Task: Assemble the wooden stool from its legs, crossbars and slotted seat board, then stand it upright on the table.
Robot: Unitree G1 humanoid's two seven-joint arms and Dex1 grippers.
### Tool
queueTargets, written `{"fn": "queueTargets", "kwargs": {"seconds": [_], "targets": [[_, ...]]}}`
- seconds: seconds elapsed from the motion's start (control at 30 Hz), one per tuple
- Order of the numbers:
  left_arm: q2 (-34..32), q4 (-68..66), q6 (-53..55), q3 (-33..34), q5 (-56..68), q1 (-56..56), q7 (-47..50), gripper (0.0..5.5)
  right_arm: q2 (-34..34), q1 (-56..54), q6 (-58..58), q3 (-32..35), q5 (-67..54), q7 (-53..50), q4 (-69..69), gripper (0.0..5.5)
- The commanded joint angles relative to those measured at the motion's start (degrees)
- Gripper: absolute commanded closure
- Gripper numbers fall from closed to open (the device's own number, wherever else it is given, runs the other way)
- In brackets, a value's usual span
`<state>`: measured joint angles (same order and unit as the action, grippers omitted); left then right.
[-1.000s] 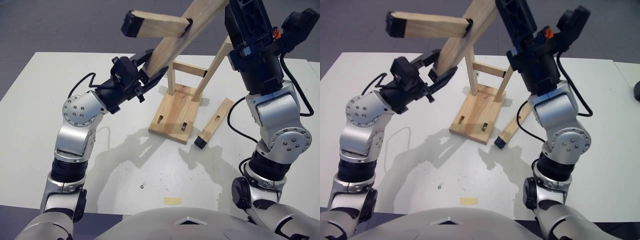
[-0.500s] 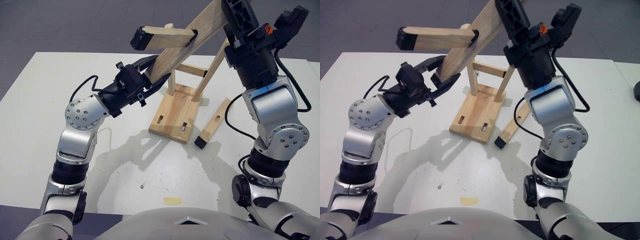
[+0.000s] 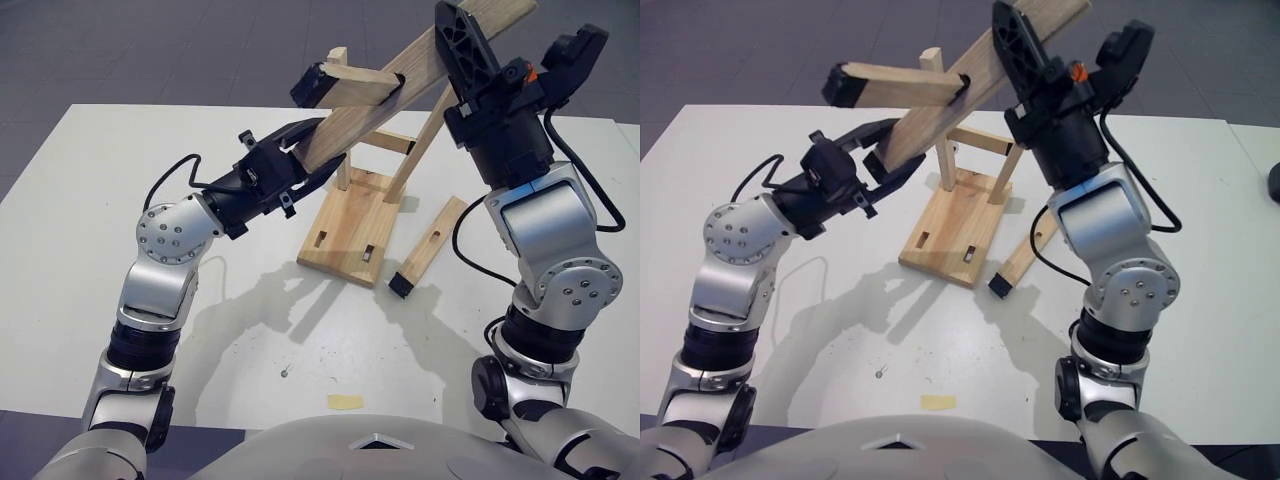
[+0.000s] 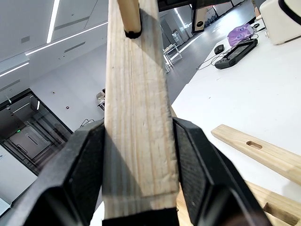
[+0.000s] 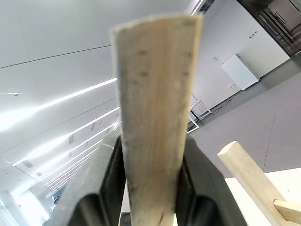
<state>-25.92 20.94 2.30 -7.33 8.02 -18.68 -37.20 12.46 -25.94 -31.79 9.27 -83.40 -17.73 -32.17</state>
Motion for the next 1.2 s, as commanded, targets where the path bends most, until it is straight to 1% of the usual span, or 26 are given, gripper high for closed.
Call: {"fn": "queueTargets", "kwargs": {"seconds": [0.03, 0.07, 0.1, 0.13, 0.2, 0.33, 0.4, 0.43, 0.53, 0.7, 0.73, 0.9, 1.03, 1.2], "targets": [[-0.2, 0.0, -1.4, 0.1, -1.8, 0.6, 0.9, 3.43, 0.4, 2.2, 0.4, 0.0, 0.6, -1.8, -0.9, 4.32], [-0.2, 0.0, -1.4, 0.0, -2.0, 0.8, 0.9, 3.43, 0.1, 2.7, 0.6, -0.1, 0.8, -2.1, -1.0, 4.32], [-0.2, 0.0, -1.4, -0.1, -2.3, 1.0, 1.0, 3.05, 0.0, 3.3, 0.8, -0.2, 1.2, -2.3, -1.2, 4.32], [-0.3, -0.2, -1.4, -0.1, -2.6, 1.3, 1.0, 2.98, -0.3, 4.2, 0.9, -0.5, 1.8, -2.5, -1.6, 4.33], [-0.6, -0.1, -0.6, 0.6, -2.5, 2.1, 1.2, 2.65, -0.5, 6.3, 1.1, -1.1, 2.7, -2.8, -2.2, 4.49], [-1.5, -3.0, 2.1, 5.9, -2.9, 3.6, 4.8, 1.9, -1.9, 14.5, 2.1, -1.1, 4.2, -4.0, -3.8, 4.49], [-1.9, -5.8, 3.2, 7.1, -4.3, 4.7, 6.4, 1.6, -2.8, 19.7, 3.2, -0.2, 5.0, -4.3, -4.7, 4.49], [-2.1, -6.7, 4.2, 6.6, -5.6, 5.6, 7.1, 1.45, -3.1, 21.7, 3.9, 0.7, 5.2, -4.2, -4.8, 4.49], [-3.9, -10.8, 3.9, 2.0, -11.3, 8.2, 6.8, 0.96, -4.8, 25.3, 7.7, 4.4, 5.9, -4.0, -4.4, 4.49], [-2.5, -14.1, 6.2, -2.0, -15.0, 8.6, 7.3, 0.18, -4.8, 27.8, 10.6, 7.7, 4.7, -4.6, -5.1, 4.49], [-2.2, -14.3, 6.6, -2.5, -15.7, 8.8, 7.6, 0.1, -4.5, 28.9, 10.4, 7.8, 4.4, -5.0, -5.6, 4.49], [-1.2, -16.1, 7.2, -4.4, -17.6, 10.4, 8.4, 0.1, -3.4, 36.2, 8.4, 6.5, 3.0, -6.2, -8.6, 4.49], [-1.4, -19.0, 6.4, -5.6, -19.2, 12.7, 9.3, 0.1, -2.6, 38.3, 7.8, 4.9, 7.3, -9.4, -9.9, 4.49], [0.9, -17.0, 7.7, -6.6, -19.2, 13.2, 10.0, 0.1, -1.2, 39.4, 5.6, 2.9, 13.7, -11.7, -8.7, 4.49]]}}
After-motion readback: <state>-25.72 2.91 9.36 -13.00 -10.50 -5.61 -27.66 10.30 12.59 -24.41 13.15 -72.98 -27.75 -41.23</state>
